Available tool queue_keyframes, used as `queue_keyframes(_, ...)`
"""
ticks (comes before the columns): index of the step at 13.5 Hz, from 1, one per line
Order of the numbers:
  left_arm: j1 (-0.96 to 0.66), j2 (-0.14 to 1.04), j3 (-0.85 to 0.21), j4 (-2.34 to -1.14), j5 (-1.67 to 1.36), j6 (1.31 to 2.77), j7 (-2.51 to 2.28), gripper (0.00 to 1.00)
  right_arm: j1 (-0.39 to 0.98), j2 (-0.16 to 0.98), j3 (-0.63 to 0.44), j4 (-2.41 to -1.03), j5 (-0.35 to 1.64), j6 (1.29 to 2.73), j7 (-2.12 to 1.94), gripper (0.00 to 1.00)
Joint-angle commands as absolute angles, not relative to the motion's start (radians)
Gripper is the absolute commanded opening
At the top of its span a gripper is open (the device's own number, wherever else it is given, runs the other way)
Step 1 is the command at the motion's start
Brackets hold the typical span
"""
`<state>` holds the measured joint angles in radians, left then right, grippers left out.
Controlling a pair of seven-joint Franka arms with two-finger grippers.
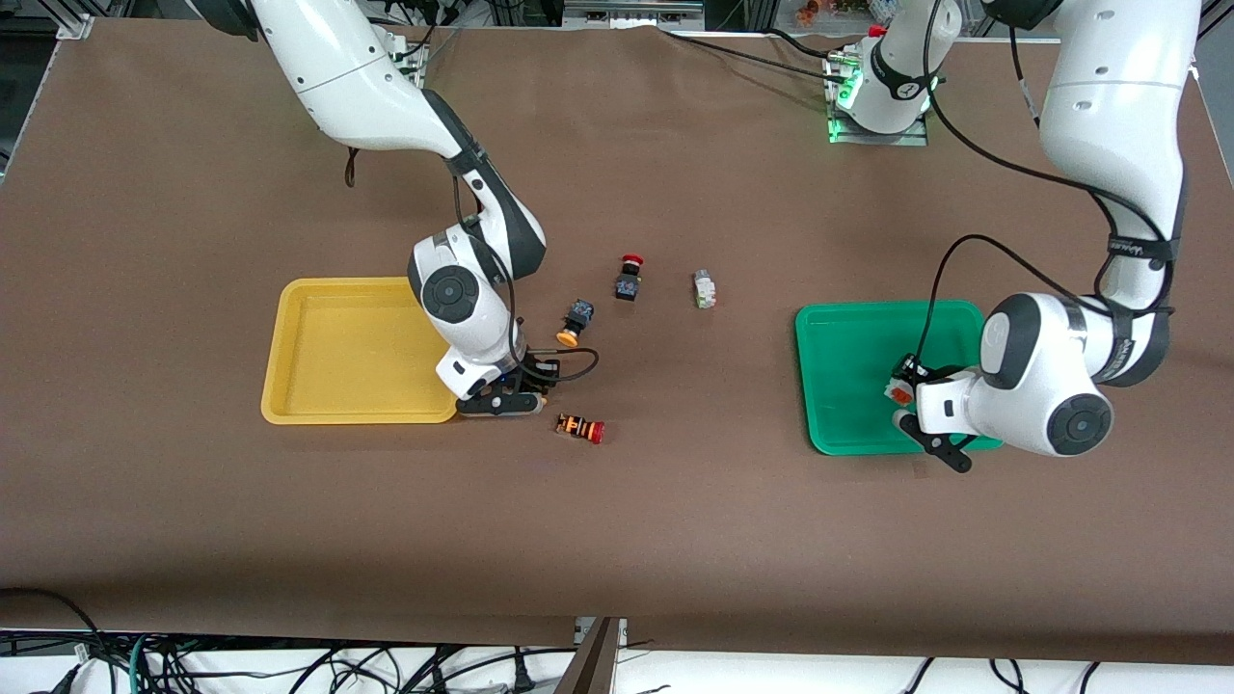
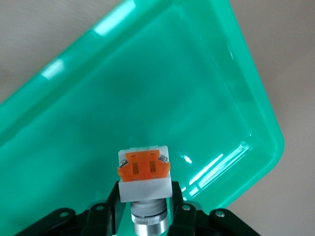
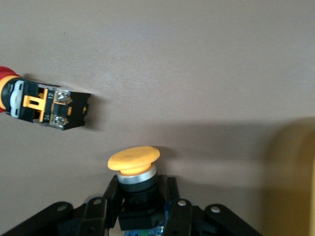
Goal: Place green and yellow buttons in trays
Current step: 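Release the button and block into the yellow and green trays with both grippers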
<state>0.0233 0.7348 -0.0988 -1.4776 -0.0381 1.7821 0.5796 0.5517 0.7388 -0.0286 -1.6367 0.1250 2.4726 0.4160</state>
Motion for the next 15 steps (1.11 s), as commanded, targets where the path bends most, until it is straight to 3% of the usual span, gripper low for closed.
queue_keyframes(1, -0.003, 0.744, -0.112, -1.483, -0.035, 1.793, 0.6, 0.31, 0.543, 0.629, -0.092, -1.661, 0.129, 2.294, 0.31, 0.0)
queue_keyframes(2, -0.005, 0.745, -0.113, -1.483, -0.035, 1.807, 0.6, 0.89, 0.543, 0.602, -0.136, -1.692, 0.129, 2.274, 0.243, 0.0)
queue_keyframes(3, -0.005, 0.744, -0.115, -1.483, -0.034, 1.807, 0.603, 1.0, 0.542, 0.557, -0.178, -1.757, 0.129, 2.276, 0.156, 0.0)
queue_keyframes(7, -0.021, 0.646, -0.17, -1.48, -0.051, 1.718, 0.571, 1.0, 0.537, 0.454, -0.333, -2.021, 0.141, 2.394, -0.101, 0.02)
queue_keyframes(8, -0.021, 0.614, -0.19, -1.474, -0.052, 1.671, 0.498, 1.0, 0.525, 0.454, -0.344, -2.051, 0.143, 2.425, -0.126, 0.16)
queue_keyframes(10, -0.02, 0.569, -0.279, -1.483, -0.064, 1.617, 0.259, 1.0, 0.499, 0.46, -0.344, -2.051, 0.144, 2.43, -0.126, 0.86)
queue_keyframes(13, -0.038, 0.572, -0.391, -1.543, -0.064, 1.666, -0.095, 1.0, 0.512, 0.463, -0.278, -1.952, 0.285, 2.332, -0.056, 0.86)
queue_keyframes(15, -0.093, 0.571, -0.394, -1.629, -0.054, 1.771, -0.242, 1.0, 0.54, 0.504, -0.212, -1.837, 0.331, 2.255, 0.166, 0.86)
